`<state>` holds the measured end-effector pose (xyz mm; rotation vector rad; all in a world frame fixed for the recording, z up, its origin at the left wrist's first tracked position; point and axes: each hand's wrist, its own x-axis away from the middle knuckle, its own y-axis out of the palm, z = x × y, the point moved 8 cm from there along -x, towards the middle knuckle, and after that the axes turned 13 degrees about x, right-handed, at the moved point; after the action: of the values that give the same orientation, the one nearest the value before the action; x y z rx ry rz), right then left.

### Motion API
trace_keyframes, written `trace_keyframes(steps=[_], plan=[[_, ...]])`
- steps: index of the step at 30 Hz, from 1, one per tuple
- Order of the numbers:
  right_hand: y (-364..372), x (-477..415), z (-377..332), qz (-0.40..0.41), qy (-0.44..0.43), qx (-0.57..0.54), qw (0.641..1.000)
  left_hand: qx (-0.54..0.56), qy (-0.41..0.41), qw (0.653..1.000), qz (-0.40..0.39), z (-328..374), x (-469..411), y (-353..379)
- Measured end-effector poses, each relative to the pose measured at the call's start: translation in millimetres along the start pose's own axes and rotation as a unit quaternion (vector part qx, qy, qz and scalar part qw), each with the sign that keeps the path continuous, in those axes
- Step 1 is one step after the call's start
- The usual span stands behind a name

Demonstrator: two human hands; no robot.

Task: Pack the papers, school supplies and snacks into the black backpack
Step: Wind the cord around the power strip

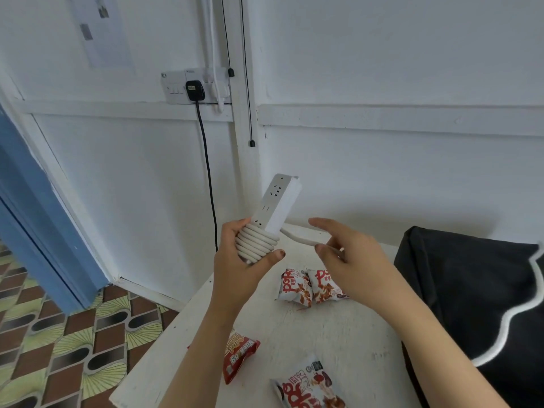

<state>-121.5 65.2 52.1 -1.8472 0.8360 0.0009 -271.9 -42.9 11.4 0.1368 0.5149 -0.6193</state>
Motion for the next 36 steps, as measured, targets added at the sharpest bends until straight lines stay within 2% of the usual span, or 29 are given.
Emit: trace_keyframes(steps=[8, 17, 23, 31, 36], plan=[[17.3, 6.8, 13.6, -0.107, 0.071, -0.041, 0.991, 0.022, 0.000, 0.999, 0.030, 3.5, -8.2, -15.2], [16.2, 18.4, 17.3, -0.125, 0.072, -0.019, 0.989, 0.013, 0.002, 1.000, 0.007, 3.6, -14.2, -12.4], [-4.6, 26.8, 23.7, -0.072, 0.060, 0.077, 0.993, 0.050, -0.024, 0.998, 0.022, -3.6, -19.8, -2.3], [-53.8, 26.5, 7.3, 0.011, 0.022, 0.154, 0.988, 0.005, -0.025, 0.998, -0.057, -3.8, -16.3, 44.9], [-66.8, 27.4, 5.8, 0.009, 0.018, 0.168, 0.986, 0.012, -0.028, 0.995, -0.092, -8.4, -7.9, 69.4]])
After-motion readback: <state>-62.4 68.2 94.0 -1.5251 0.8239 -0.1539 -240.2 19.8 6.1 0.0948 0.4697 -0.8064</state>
